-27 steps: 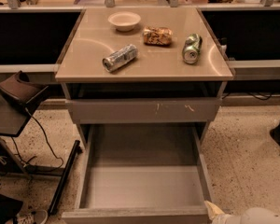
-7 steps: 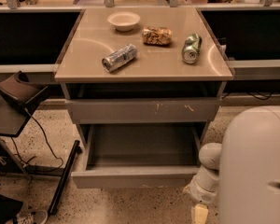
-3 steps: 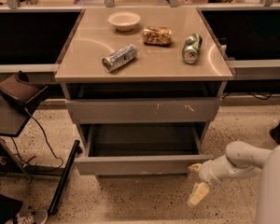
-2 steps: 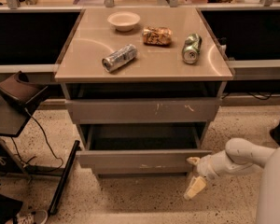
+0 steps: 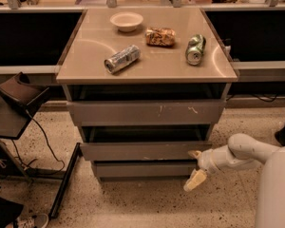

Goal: Close middle drawer

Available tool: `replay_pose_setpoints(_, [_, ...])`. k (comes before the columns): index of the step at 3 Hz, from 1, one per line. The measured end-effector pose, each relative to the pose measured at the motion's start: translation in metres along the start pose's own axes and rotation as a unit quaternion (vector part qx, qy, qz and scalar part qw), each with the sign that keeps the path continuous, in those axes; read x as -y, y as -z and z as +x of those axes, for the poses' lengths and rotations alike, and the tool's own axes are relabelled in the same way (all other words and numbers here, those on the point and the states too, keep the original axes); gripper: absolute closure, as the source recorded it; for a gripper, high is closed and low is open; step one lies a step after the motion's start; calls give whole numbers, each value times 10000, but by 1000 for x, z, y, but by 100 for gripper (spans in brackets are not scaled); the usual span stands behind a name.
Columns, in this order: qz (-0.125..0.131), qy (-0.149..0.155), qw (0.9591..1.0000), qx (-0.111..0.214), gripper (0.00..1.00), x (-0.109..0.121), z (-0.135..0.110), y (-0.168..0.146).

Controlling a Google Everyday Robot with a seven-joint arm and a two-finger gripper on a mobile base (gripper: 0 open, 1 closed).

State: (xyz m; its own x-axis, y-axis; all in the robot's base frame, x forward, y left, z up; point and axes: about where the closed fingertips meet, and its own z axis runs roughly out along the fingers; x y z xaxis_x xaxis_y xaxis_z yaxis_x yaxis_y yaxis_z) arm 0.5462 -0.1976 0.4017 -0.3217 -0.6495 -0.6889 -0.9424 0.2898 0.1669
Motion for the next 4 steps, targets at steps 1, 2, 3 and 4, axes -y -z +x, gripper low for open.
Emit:
replay_pose_setpoints(1, [-54, -24, 9999, 146, 0, 20, -18, -13])
replay_pose_setpoints(2, [-53, -24, 9999, 148, 0, 20, -18, -12])
replay_pose_setpoints(3, [199, -61, 9983, 536, 0, 44, -38, -10])
replay_pose_setpoints(4, [199, -61, 9983, 536, 0, 44, -38, -10])
